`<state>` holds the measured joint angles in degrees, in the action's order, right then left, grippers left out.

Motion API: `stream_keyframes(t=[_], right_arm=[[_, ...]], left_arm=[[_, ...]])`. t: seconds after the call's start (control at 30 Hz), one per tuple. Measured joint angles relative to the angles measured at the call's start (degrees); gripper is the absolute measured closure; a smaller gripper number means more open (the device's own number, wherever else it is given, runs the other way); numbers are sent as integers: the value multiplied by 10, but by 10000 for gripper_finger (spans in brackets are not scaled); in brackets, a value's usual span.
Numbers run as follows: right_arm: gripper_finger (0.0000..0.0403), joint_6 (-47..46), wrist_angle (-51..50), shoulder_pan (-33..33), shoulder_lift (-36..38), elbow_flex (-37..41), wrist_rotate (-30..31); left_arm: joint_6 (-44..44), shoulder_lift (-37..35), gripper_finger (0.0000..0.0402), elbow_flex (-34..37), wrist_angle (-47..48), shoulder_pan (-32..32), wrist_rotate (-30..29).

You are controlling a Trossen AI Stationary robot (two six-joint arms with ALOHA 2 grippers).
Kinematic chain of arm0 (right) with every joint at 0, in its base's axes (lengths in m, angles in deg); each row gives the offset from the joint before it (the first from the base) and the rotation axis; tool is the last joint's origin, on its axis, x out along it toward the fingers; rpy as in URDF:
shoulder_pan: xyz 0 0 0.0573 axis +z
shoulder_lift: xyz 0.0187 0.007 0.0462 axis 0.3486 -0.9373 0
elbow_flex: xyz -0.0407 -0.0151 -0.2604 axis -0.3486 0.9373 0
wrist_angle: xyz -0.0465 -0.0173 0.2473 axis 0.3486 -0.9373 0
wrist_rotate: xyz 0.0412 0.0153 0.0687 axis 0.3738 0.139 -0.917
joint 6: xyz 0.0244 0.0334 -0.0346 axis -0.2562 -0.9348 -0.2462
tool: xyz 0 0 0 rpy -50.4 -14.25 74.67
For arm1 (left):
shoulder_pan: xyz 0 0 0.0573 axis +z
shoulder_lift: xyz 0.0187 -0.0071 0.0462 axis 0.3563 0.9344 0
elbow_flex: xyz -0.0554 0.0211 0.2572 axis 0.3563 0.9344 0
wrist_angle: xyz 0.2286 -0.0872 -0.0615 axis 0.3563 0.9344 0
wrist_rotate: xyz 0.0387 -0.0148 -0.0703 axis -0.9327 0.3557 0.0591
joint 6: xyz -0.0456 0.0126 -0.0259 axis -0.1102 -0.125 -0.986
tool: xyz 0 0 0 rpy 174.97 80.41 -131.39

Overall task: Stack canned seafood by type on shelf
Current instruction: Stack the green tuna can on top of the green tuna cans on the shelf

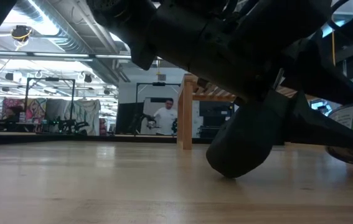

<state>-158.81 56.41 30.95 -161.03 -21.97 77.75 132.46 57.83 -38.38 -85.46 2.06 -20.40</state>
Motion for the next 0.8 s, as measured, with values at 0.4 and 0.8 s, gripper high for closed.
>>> stream_keyframes(t=[0.4, 0.8], right_arm=[[402, 4, 13, 0, 0, 1, 1], [391, 17, 11, 0, 0, 1, 5]], left_arm=[[12, 0, 234, 2, -29, 2, 1], [18, 0, 253, 2, -29, 2, -1]])
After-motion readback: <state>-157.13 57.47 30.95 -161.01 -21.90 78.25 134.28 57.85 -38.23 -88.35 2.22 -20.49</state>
